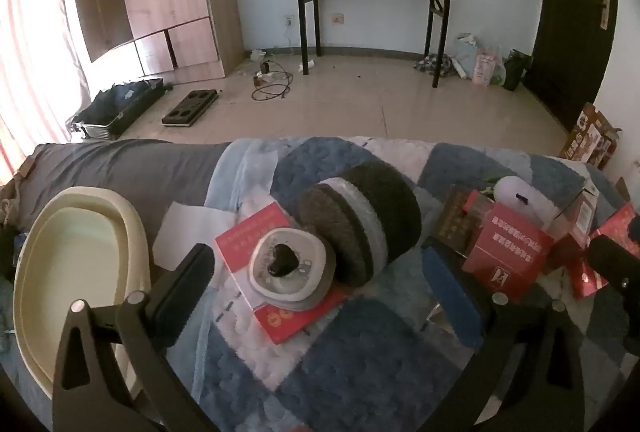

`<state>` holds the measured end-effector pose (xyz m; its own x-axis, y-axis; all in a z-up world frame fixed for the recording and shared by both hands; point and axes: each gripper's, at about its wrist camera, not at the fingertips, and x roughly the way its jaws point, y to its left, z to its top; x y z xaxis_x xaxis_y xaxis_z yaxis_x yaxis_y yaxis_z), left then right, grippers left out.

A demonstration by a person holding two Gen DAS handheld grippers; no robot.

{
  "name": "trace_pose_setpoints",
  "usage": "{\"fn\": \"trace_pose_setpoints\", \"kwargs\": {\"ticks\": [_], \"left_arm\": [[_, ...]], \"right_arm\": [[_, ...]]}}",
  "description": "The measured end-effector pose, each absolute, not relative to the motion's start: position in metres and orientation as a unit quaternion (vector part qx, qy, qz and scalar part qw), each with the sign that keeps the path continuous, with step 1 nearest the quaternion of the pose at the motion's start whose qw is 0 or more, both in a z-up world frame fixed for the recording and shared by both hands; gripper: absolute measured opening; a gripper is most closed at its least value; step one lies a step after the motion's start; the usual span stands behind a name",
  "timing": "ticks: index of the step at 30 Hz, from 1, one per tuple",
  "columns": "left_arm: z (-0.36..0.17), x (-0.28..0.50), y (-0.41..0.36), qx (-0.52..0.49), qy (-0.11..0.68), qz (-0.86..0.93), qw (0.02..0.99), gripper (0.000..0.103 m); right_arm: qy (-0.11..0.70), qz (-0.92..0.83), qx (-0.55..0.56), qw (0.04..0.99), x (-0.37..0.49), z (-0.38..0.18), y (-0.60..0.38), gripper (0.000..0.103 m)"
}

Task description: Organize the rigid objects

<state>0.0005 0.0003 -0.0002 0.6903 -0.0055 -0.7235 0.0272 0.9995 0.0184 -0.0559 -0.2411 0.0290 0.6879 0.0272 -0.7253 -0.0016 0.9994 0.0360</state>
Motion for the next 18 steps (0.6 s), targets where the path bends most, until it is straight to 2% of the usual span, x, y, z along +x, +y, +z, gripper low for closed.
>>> {"fn": "trace_pose_setpoints", "kwargs": {"ticks": [18], "left_arm": [[-0.004, 0.004, 0.009, 0.010, 0.394, 0.000, 0.919, 0.103]], "right_arm": [[0.393, 0.011, 0.004, 0.919, -0.057, 0.027, -0.237, 0.103]]}}
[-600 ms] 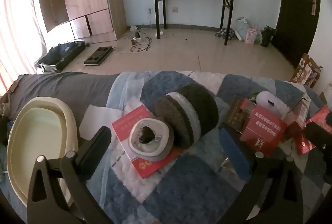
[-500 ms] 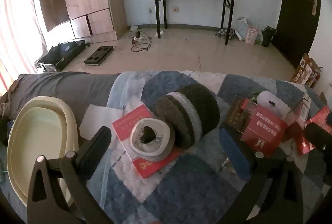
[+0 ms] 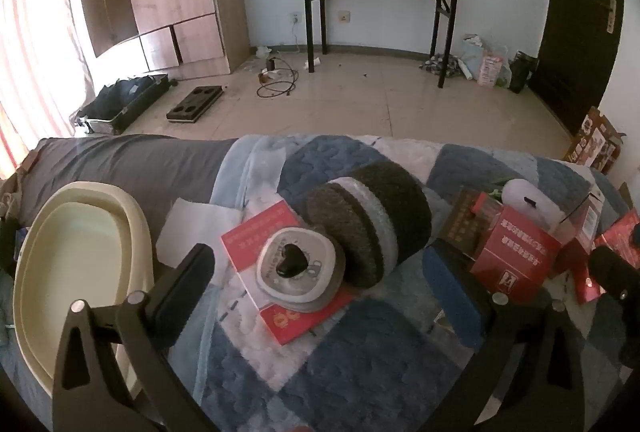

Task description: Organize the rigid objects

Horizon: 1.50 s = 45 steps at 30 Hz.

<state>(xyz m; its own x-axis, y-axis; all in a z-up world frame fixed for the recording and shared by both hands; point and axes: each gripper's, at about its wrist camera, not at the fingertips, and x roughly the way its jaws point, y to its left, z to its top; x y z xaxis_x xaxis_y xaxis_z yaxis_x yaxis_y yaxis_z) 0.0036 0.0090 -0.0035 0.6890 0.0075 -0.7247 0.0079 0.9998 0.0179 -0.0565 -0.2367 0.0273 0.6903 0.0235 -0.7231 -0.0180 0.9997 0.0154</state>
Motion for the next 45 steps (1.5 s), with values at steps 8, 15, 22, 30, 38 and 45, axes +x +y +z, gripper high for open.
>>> {"fn": "trace_pose_setpoints", "kwargs": {"ticks": [8, 15, 22, 30, 38, 45], "left_arm": [[-0.005, 0.005, 0.008, 0.018, 0.395, -0.001, 0.919, 0.103], [-0.006, 0.002, 0.003, 0.020, 0.392, 0.002, 0.920, 0.103], [-0.004, 0.002, -0.001, 0.027, 0.390, 0.004, 0.920, 0.103], [-0.001, 0.001, 0.001, 0.023, 0.384, 0.005, 0.923, 0.103], [0.000, 0.001, 0.003, 0.022, 0.385, 0.006, 0.923, 0.103], [0.003, 0.000, 0.003, 0.024, 0.379, 0.007, 0.925, 0.103]], "right_arm": [[0.394, 0.016, 0.001, 0.919, -0.058, 0.029, -0.234, 0.103], [0.394, 0.016, 0.000, 0.919, -0.058, 0.031, -0.232, 0.103], [0.393, 0.017, 0.000, 0.919, -0.060, 0.033, -0.232, 0.103], [0.391, 0.018, -0.005, 0.920, -0.062, 0.035, -0.230, 0.103], [0.391, 0.018, -0.006, 0.920, -0.061, 0.034, -0.229, 0.103], [0.391, 0.018, -0.006, 0.920, -0.060, 0.033, -0.230, 0.103]]}}
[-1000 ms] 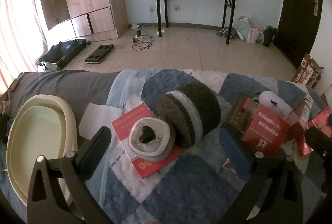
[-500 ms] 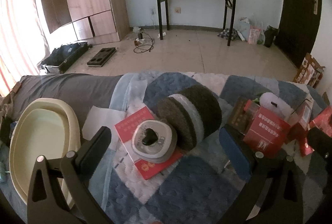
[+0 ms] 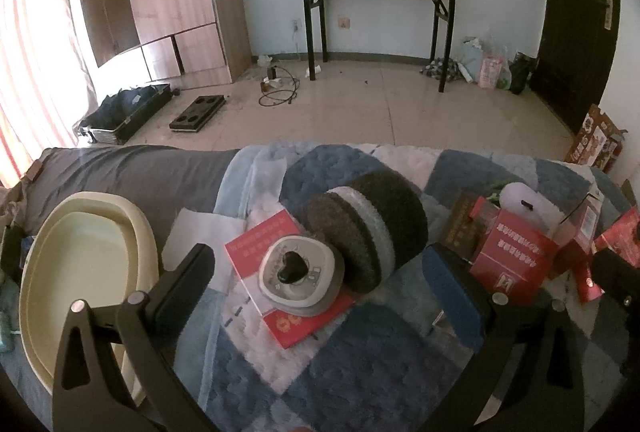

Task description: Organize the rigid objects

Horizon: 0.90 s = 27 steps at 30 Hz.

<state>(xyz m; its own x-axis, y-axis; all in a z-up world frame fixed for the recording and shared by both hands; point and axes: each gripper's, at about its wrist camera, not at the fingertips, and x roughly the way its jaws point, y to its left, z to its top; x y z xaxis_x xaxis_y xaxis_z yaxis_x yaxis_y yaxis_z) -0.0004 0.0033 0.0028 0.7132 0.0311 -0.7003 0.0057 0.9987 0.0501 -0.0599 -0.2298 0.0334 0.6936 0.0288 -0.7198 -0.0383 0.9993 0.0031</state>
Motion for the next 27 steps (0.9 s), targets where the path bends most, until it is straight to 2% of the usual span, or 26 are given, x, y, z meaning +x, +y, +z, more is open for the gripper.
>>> {"fn": "trace_pose_setpoints", "kwargs": {"ticks": [27], "left_arm": [[0.0028, -0.0004, -0.0009, 0.042, 0.375, 0.007, 0.926, 0.103]], "right_arm": [[0.395, 0.020, -0.017, 0.918, -0.0597, 0.0325, -0.2247, 0.103]]}}
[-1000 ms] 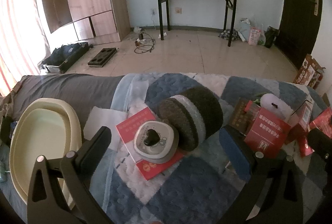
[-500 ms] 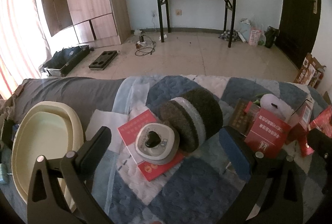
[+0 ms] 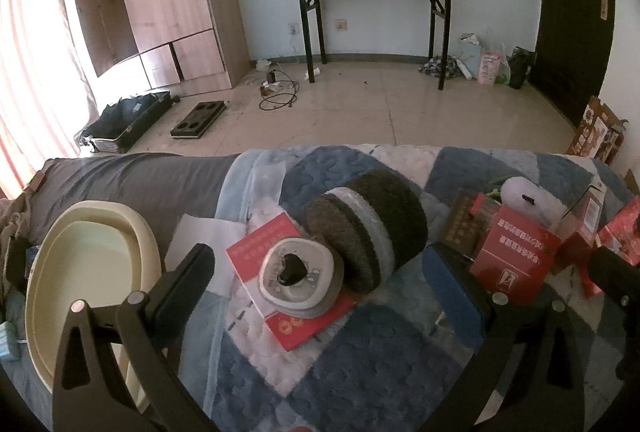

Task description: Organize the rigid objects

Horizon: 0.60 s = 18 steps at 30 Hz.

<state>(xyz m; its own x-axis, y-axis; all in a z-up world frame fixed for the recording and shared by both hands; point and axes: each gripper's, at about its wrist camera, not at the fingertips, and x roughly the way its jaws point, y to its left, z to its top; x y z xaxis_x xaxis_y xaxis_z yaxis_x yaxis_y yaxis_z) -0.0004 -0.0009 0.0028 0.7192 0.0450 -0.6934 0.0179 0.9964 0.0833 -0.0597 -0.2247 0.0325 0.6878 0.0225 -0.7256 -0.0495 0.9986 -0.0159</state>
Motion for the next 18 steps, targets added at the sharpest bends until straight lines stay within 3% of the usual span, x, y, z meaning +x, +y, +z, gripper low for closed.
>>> {"fn": "trace_pose_setpoints", "kwargs": {"ticks": [18], "left_arm": [[0.022, -0.007, 0.026, 0.034, 0.359, -0.007, 0.933, 0.103]], "right_arm": [[0.370, 0.020, -0.009, 0.929, -0.069, 0.045, -0.233, 0.103]]}}
